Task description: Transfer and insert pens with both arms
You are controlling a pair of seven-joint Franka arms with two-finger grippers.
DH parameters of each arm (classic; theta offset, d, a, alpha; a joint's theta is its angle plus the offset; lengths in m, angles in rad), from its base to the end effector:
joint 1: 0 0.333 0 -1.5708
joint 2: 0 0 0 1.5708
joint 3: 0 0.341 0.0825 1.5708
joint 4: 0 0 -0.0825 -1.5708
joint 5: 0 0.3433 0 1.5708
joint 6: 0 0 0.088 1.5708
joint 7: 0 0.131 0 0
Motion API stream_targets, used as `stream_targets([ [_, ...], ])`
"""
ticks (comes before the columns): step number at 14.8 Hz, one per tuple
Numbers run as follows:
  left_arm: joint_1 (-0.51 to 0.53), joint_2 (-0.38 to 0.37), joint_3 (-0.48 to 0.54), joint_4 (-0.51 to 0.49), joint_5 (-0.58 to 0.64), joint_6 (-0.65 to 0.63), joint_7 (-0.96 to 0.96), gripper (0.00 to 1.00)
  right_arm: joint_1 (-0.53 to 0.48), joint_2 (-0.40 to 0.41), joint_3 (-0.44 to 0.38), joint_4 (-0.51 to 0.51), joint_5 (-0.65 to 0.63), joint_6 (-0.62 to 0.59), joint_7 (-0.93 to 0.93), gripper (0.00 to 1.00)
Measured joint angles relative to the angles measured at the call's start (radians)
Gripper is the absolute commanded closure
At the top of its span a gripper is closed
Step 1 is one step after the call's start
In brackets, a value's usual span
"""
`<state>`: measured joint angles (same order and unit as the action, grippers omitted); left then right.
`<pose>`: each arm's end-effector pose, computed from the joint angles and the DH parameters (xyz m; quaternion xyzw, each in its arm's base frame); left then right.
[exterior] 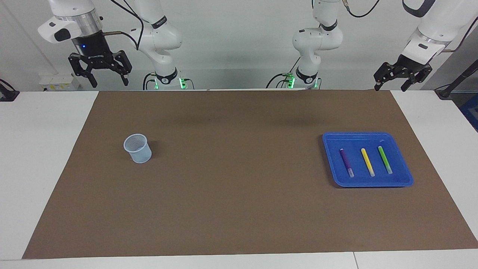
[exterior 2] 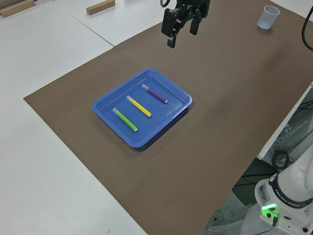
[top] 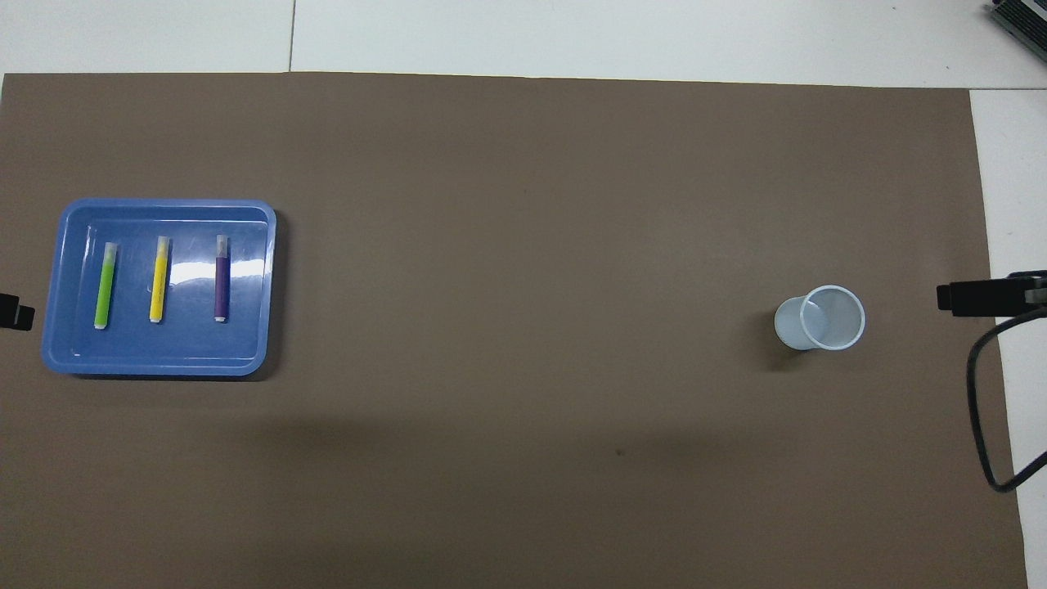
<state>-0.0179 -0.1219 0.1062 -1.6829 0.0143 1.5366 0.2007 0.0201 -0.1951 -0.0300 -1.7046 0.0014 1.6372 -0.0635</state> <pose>0.4656 0.0467 0.6339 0.9983 -0.0565 -0.0125 0.0011 0.4564 -0.0060 0.6681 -0.9976 -0.0268 -0.0639 0.0013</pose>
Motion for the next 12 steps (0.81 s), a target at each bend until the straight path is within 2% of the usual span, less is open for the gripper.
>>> stream_targets([
  [12,0.0,0.0,0.0,0.0,0.0,0.0,0.0,0.0,0.001,0.0,0.003,0.0,0.0,-0.011,0.0,0.0],
])
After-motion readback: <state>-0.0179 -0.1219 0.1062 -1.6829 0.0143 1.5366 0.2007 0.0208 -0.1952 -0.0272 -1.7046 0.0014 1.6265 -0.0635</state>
